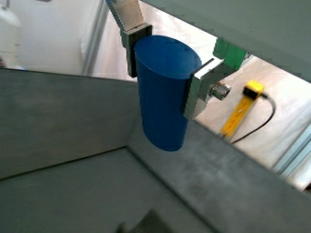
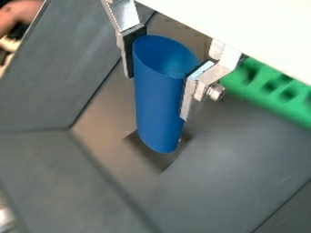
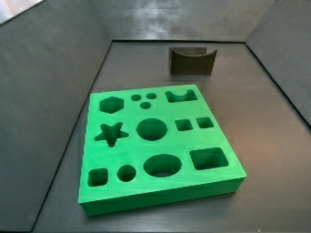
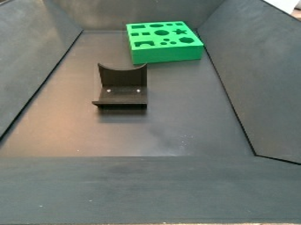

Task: Pick up the oval object. Move up. Place the oval object on the fixture. Regrasp the oval object. Move to above the board. Insert the oval object.
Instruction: Move to above the board, then insert the oval object.

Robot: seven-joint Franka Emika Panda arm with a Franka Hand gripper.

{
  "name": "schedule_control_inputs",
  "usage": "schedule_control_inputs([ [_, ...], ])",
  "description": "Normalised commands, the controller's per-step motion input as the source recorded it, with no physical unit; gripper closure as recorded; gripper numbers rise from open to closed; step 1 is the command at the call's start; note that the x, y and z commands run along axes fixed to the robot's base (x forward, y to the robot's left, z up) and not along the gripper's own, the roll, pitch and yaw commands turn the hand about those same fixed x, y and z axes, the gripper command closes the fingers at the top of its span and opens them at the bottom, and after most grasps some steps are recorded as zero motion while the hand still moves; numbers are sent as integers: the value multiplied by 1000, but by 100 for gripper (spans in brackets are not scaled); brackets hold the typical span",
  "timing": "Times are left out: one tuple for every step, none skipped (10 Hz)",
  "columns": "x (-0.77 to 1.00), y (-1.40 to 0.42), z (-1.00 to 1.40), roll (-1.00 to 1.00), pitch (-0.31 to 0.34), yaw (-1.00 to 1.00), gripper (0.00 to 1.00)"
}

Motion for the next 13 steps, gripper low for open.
schedule_control_inputs([
  [-461,-1000,85,-1000,-38,-81,100],
  [-484,-1000,82,-1000,-35,-83,100],
  [-494,-1000,83,-1000,-35,-85,100],
  [-475,-895,70,-1000,-36,-84,100],
  [-385,-709,53,-1000,-40,-86,100],
  [-196,-283,22,-933,-43,-70,100],
  [-143,-184,8,-799,-38,-63,100],
  [-92,-80,6,-518,-32,-30,100],
  [-66,-51,4,-341,-33,-23,100],
  [-40,-15,-3,-206,-23,-13,100],
  [0,0,0,-10,0,0,100],
  [0,0,-29,-11,-21,0,100],
  [0,-346,-186,0,-59,186,100],
])
